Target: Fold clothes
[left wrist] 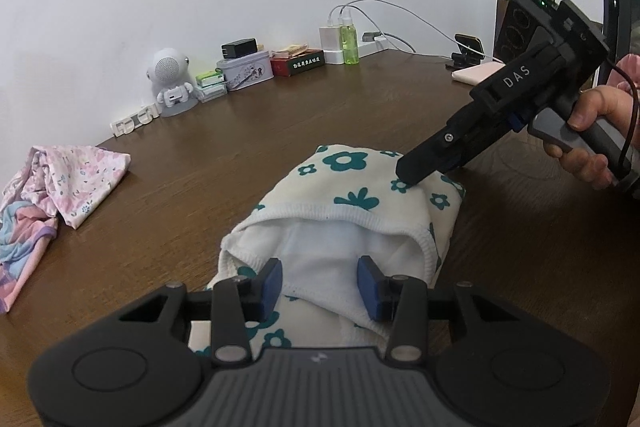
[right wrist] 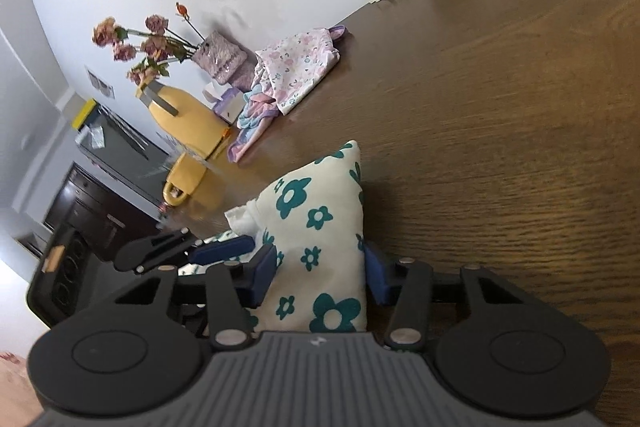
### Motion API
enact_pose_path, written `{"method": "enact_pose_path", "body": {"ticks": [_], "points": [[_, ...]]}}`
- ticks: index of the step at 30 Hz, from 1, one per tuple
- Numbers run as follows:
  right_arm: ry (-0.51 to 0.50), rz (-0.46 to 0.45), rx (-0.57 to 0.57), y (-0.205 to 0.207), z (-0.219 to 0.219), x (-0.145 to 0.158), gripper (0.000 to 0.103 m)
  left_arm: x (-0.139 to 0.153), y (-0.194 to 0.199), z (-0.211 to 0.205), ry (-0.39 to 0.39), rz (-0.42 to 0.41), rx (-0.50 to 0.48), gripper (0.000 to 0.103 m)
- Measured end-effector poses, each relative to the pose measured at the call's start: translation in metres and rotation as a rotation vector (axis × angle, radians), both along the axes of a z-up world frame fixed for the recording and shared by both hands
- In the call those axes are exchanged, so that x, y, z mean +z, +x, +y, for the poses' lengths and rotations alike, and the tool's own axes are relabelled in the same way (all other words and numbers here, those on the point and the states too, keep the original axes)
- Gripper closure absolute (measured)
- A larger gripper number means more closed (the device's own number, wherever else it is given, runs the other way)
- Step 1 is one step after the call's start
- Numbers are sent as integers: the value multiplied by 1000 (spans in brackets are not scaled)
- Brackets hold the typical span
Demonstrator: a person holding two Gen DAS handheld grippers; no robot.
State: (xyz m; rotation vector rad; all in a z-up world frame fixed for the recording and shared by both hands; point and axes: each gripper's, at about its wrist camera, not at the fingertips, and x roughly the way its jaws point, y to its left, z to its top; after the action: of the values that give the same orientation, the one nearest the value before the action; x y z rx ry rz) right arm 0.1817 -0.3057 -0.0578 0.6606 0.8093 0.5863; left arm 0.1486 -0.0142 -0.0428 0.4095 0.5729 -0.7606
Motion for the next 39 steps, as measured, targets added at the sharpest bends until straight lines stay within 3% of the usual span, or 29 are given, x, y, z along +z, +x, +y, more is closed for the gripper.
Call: {"method": "enact_pose_path", "body": {"ticks": [4,6,10,13,16,25,32,34,39], "points": [[0,1,-1,1,3,-1,59,1,-1,-1,-2,1,1,62],[12,17,-6,2,4,-5,71,0,-1,0,-4,2,3,62],[77,37,-34,0,3,-8,80,0,0,0,-5,3,6,62],[59,-7,-40,-3,9,6,83,1,2,-2,6,2,10,61],[-48,-86,-21,-6,24,31,84,3,6,-9,27,-15,19,61],[-562,-272,25,-4,62,107,84,24,-8,-6,74,-126,29,57],[-969,-426,120,-16,123,128,85,17,-13,23,85,-84,100,57],[-1060,-483,160,-23,146,122,85,17,-18,30,84,-81,119,57],[-1124,-534,215,-38,179,115,84,14,-26,42,82,-68,106,57]]}}
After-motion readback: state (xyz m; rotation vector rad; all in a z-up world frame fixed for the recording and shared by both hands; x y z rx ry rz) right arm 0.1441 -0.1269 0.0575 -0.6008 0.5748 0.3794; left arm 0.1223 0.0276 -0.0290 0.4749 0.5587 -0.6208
